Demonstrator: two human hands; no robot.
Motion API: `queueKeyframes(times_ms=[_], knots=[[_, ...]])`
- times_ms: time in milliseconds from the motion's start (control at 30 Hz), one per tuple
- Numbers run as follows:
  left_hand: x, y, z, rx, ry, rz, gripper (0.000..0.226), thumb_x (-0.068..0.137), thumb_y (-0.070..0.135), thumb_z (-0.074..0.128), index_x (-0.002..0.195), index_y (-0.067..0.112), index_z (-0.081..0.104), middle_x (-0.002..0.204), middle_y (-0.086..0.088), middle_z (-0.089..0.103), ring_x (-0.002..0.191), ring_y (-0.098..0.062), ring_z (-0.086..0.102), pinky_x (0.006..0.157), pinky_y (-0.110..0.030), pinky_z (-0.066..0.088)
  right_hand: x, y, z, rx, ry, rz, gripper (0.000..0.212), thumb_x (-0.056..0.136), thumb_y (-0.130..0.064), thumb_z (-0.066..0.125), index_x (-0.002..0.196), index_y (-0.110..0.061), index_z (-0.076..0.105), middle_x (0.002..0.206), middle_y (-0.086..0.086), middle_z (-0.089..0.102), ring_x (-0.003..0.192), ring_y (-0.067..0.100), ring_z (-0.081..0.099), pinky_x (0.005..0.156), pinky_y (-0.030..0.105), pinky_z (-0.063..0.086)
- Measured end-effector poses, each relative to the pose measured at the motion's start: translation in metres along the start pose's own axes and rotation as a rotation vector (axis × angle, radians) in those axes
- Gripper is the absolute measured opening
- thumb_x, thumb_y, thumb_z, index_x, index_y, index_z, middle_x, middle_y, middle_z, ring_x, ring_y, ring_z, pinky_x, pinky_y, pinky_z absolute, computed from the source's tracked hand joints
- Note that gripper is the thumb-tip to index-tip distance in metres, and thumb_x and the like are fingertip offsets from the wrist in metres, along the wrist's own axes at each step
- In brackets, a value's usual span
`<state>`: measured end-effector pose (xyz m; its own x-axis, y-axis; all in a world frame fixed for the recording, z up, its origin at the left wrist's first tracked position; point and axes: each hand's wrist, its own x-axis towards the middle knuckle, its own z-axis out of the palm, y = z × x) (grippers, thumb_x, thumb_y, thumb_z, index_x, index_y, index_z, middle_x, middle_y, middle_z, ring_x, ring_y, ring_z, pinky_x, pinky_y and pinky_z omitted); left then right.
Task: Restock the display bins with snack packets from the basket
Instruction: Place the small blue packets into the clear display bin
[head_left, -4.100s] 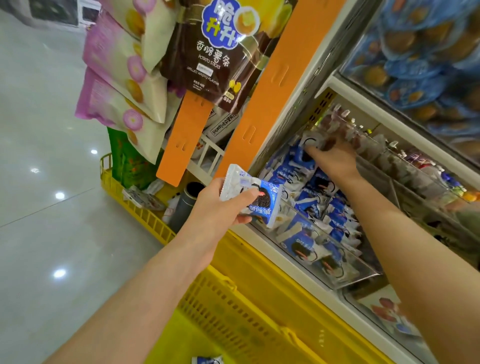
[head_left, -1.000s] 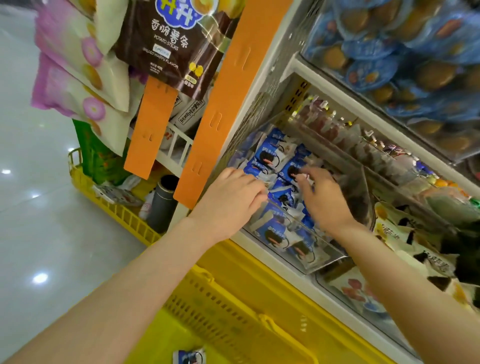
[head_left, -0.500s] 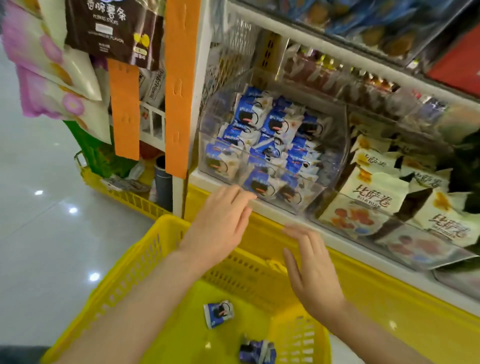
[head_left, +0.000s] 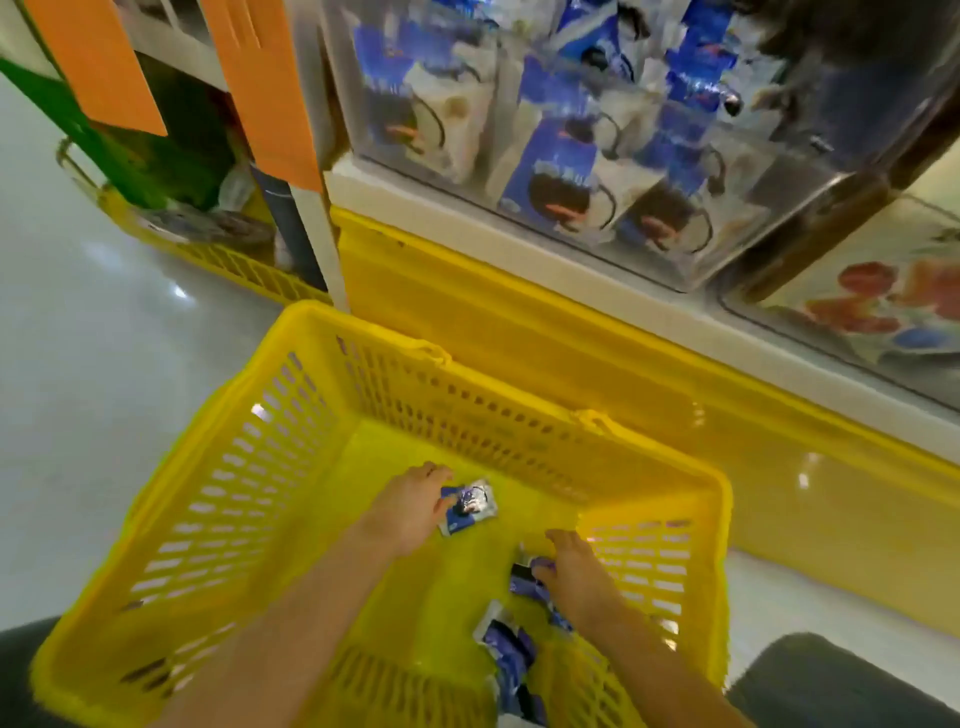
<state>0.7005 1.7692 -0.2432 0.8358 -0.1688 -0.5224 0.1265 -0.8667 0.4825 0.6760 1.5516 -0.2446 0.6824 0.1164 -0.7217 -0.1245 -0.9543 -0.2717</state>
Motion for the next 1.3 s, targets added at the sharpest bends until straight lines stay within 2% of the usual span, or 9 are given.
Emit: queueKeyframes(times_ms=[200, 433, 600, 733, 900, 1033, 1133, 1233, 1300], knots=[[0.032, -0.011, 0.038, -0.199, -0.068, -0.081, 0.046, 0.096, 0.019, 0.048, 0.139, 0.010, 0.037, 0.141, -0.012, 0.042, 0.126, -0.025, 0.043, 0.102, -0.030, 0.032, 0.021, 0.009, 0.019, -0.197, -0.119, 0.035, 0.063, 0.091, -0.036, 0.057, 0.144, -0.018, 0.027, 0.145, 0.005, 0.036, 0.133, 0.022, 0.036, 0.107, 0.031, 0.031], [0.049, -0.007, 0.064, -0.073, -0.032, -0.070, 0.049, 0.090, 0.031, 0.057, 0.133, 0.014, 0.041, 0.131, -0.010, 0.042, 0.119, -0.024, 0.040, 0.095, -0.030, 0.032, 0.029, 0.013, 0.021, -0.166, -0.034, 0.045, 0.058, 0.087, -0.039, 0.062, 0.138, -0.023, 0.039, 0.137, 0.002, 0.046, 0.126, 0.021, 0.044, 0.106, 0.032, 0.033], [0.039, 0.005, 0.069, -0.372, -0.087, -0.143, 0.035, 0.085, 0.015, 0.066, 0.111, 0.008, 0.044, 0.118, -0.014, 0.039, 0.103, -0.026, 0.048, 0.081, -0.024, 0.038, 0.026, 0.004, 0.004, -0.082, 0.102, 0.040, 0.057, 0.086, -0.030, 0.065, 0.136, -0.019, 0.042, 0.132, 0.006, 0.046, 0.121, 0.025, 0.047, 0.100, 0.033, 0.040], [0.022, 0.013, 0.059, -0.687, -0.122, -0.284, 0.028, 0.087, 0.006, 0.060, 0.091, 0.012, 0.033, 0.094, -0.008, 0.043, 0.091, -0.020, 0.047, 0.072, -0.027, 0.039, 0.017, -0.007, -0.014, 0.172, 0.197, -0.008, 0.053, 0.081, -0.016, 0.072, 0.129, -0.020, 0.051, 0.124, 0.006, 0.051, 0.109, 0.021, 0.056, 0.080, 0.020, 0.045], [0.000, 0.036, 0.024, -1.208, -0.041, -0.414, 0.009, 0.088, 0.001, 0.051, 0.088, 0.010, 0.051, 0.088, -0.014, 0.057, 0.075, -0.024, 0.055, 0.065, -0.030, 0.042, -0.004, -0.033, -0.031, 0.496, 0.383, -0.130, 0.046, 0.081, -0.005, 0.070, 0.119, -0.022, 0.051, 0.101, -0.006, 0.057, 0.083, 0.006, 0.059, 0.064, 0.006, 0.044], [-0.018, 0.057, 0.001, -1.494, 0.008, -0.350, 0.017, 0.091, 0.003, 0.047, 0.105, 0.008, 0.054, 0.087, -0.012, 0.066, 0.072, -0.021, 0.063, 0.059, -0.029, 0.051, -0.025, -0.053, -0.037, 0.530, 0.458, -0.299, 0.028, 0.084, 0.004, 0.061, 0.109, -0.010, 0.059, 0.084, -0.010, 0.064, 0.075, -0.009, 0.060, 0.072, 0.005, 0.047], [-0.035, 0.069, -0.013, -1.471, 0.147, -0.382, 0.014, 0.092, 0.007, 0.047, 0.104, 0.010, 0.052, 0.086, -0.010, 0.065, 0.069, -0.019, 0.062, 0.054, -0.024, 0.050, -0.041, -0.064, -0.046, 0.454, 0.475, -0.367, 0.023, 0.085, 0.003, 0.059, 0.105, -0.007, 0.064, 0.092, -0.002, 0.068, 0.080, -0.004, 0.061, 0.070, -0.002, 0.039], [-0.055, 0.062, -0.020, -1.179, 0.255, -0.410, 0.033, 0.095, 0.016, 0.048, 0.127, 0.006, 0.045, 0.117, -0.012, 0.056, 0.095, -0.024, 0.058, 0.073, -0.028, 0.044, -0.051, -0.060, -0.050, 0.340, 0.452, -0.352, 0.029, 0.090, -0.005, 0.055, 0.119, -0.010, 0.057, 0.115, 0.003, 0.063, 0.106, 0.013, 0.059, 0.085, 0.011, 0.039], [-0.068, 0.053, -0.027, -1.038, 0.282, -0.357, 0.037, 0.095, 0.018, 0.050, 0.129, 0.005, 0.043, 0.122, -0.011, 0.053, 0.098, -0.021, 0.054, 0.073, -0.023, 0.041, -0.050, -0.048, -0.049, 0.198, 0.424, -0.340, 0.035, 0.092, -0.010, 0.054, 0.127, -0.012, 0.050, 0.128, 0.004, 0.052, 0.121, 0.017, 0.049, 0.098, 0.023, 0.036]])
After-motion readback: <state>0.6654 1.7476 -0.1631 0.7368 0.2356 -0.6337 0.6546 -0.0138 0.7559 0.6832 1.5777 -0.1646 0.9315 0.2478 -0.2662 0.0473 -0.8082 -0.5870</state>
